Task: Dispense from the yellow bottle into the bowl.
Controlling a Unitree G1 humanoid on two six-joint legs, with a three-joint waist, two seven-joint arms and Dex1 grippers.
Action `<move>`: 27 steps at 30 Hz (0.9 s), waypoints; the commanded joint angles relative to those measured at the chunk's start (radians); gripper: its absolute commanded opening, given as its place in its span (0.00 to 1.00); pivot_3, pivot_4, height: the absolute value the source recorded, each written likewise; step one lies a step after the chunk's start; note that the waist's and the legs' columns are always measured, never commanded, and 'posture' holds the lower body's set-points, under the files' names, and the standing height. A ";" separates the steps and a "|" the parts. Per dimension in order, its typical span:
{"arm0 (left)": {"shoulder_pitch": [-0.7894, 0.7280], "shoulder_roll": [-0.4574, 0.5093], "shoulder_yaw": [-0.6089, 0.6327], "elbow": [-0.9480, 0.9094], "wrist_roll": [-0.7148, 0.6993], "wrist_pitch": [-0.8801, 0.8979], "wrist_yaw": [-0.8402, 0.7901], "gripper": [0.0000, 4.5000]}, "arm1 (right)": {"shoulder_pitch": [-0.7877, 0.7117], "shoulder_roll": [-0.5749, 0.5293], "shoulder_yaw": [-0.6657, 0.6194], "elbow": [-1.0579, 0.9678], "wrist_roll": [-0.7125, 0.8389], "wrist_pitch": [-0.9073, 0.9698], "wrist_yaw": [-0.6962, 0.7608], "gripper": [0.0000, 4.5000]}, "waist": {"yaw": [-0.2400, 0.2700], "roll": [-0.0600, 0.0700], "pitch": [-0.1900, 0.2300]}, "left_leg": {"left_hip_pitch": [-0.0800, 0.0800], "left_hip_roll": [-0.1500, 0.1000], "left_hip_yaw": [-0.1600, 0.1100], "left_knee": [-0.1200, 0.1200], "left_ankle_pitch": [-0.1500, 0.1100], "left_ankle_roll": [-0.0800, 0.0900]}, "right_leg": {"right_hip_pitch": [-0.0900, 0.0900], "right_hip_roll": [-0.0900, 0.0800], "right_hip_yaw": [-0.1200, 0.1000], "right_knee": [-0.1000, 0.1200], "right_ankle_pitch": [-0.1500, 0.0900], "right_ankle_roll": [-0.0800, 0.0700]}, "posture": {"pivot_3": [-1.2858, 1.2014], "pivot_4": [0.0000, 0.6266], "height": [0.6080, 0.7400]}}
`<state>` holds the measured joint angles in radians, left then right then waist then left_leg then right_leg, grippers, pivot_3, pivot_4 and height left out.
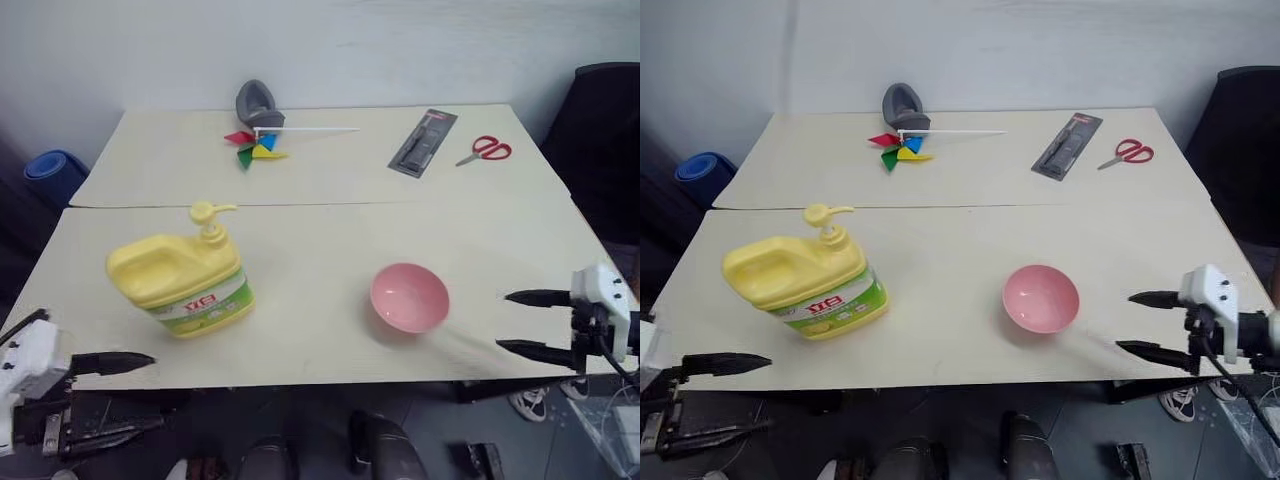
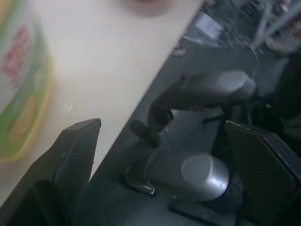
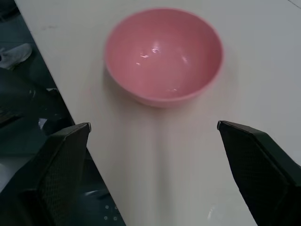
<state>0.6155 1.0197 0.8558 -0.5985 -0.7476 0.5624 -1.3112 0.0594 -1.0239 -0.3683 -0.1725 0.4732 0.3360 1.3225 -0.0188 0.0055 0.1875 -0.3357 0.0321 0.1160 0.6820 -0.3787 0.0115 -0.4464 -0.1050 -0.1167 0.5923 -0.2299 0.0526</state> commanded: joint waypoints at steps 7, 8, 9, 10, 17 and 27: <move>-0.314 0.058 -0.267 -0.113 -0.017 0.032 0.169 1.00 | -0.106 0.094 0.319 -0.308 -0.147 0.112 -0.272 1.00 | -0.006 -0.002 0.000 | 0.000 0.003 0.002 0.000 0.002 -0.003 | -0.002 0.008 0.006 0.002 0.000 -0.001 | 0.52 0.24 1.00; -0.330 0.061 -0.283 -0.112 -0.015 0.034 0.169 1.00 | -0.125 0.106 0.358 -0.307 -0.176 0.113 -0.294 1.00 | -0.008 -0.002 0.000 | 0.001 0.003 0.003 0.000 0.002 -0.004 | -0.002 0.008 0.006 0.002 -0.001 -0.001 | 0.52 0.24 1.00; -0.346 0.066 -0.302 -0.105 -0.002 0.030 0.170 1.00 | -0.145 0.120 0.397 -0.301 -0.203 0.114 -0.313 1.00 | -0.009 -0.002 0.000 | 0.000 0.003 0.003 0.000 0.002 -0.004 | -0.003 0.009 0.006 0.002 -0.001 -0.001 | 0.52 0.24 1.00; -0.361 0.069 -0.319 -0.096 0.012 0.024 0.169 1.00 | -0.162 0.130 0.429 -0.290 -0.229 0.111 -0.327 1.00 | -0.009 -0.003 0.000 | 0.000 0.004 0.004 0.000 0.002 -0.004 | -0.003 0.009 0.006 0.002 -0.001 -0.001 | 0.52 0.24 1.00; -0.520 0.078 -0.427 -0.065 -0.002 0.056 0.207 1.00 | -0.250 0.205 0.583 -0.139 -0.380 0.042 -0.390 0.96 | -0.005 -0.003 0.000 | 0.000 0.002 0.005 0.001 0.002 -0.003 | -0.003 0.012 0.005 0.001 -0.001 -0.001 | 0.52 0.24 1.00; -0.615 0.063 -0.455 -0.046 -0.017 0.084 0.235 1.00 | -0.267 0.254 0.593 -0.051 -0.411 -0.021 -0.395 0.25 | -0.008 -0.003 0.000 | 0.000 0.002 0.005 0.001 0.003 -0.002 | -0.003 0.012 0.006 0.003 -0.001 -0.001 | 0.52 0.24 1.00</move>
<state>0.0080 1.0816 0.3881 -0.6463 -0.7438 0.6425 -1.0789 -0.2080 -0.7740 0.2409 -0.2091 0.0579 0.3341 0.9216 -0.0265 0.0022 0.1876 -0.3354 0.0340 0.1213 0.6834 -0.3759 0.0093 -0.4498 -0.0928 -0.1106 0.5954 -0.2305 0.0515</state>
